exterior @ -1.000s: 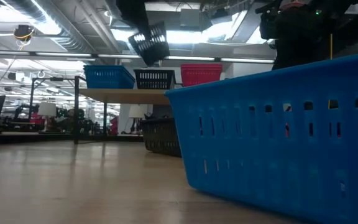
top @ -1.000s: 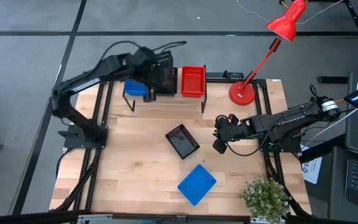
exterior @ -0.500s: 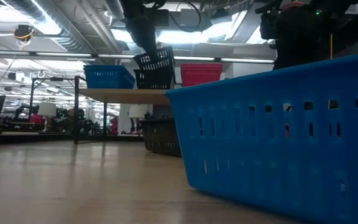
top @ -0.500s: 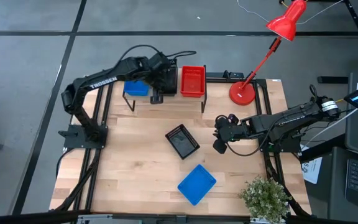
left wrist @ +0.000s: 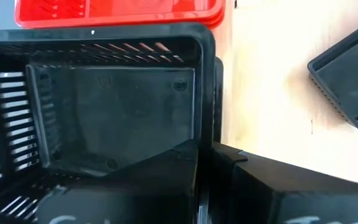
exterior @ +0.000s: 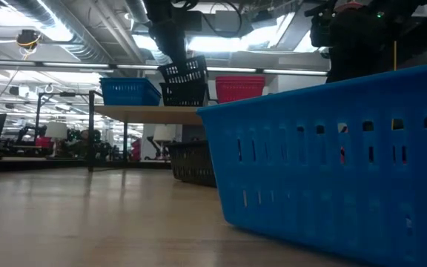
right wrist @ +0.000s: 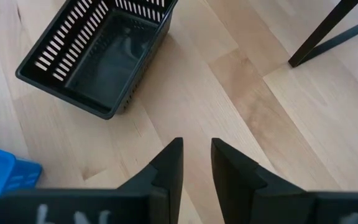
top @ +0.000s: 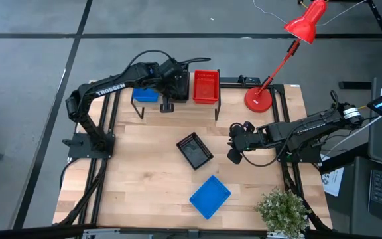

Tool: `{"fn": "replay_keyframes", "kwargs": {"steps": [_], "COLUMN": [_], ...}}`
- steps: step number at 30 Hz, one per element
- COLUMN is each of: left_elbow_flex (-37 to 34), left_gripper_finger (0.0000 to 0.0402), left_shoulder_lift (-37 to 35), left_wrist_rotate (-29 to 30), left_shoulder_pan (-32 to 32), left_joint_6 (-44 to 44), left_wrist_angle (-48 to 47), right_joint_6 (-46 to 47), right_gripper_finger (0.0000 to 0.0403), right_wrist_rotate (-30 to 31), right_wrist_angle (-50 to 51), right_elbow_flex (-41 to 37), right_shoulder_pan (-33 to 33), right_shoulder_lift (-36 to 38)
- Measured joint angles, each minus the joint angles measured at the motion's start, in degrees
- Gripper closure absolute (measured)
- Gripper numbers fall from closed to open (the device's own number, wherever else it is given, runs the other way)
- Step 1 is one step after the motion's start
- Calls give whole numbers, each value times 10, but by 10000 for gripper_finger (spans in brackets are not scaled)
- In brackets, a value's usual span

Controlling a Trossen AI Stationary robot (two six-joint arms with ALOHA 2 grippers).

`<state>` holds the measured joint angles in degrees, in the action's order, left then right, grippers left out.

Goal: Stack baskets on shelf by color
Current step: Stack the left black bin on top of the black bin on the shelf

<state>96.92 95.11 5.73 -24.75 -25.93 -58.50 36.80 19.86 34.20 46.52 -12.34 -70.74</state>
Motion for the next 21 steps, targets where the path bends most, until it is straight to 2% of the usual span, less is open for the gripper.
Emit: {"fn": "replay_keyframes", "kwargs": {"steps": [4,15,21], "left_elbow_flex": [0,0,2], "left_gripper_finger": [393,335,327], "left_shoulder_lift": [0,0,0], "left_wrist_rotate": [4,26,27], "left_shoulder_pan": [0,0,6], "left_joint_6": [15,19,18], "left_wrist_angle": [-1,-22,-24], "right_joint_6": [0,0,0], "right_gripper_finger": [321,321,321], "right_wrist_rotate": [0,0,0], "right_wrist_angle": [0,0,1], "right_elbow_flex": [0,0,0], "right_shoulder_pan": [0,0,0], "right_shoulder_lift": [0,0,0]}}
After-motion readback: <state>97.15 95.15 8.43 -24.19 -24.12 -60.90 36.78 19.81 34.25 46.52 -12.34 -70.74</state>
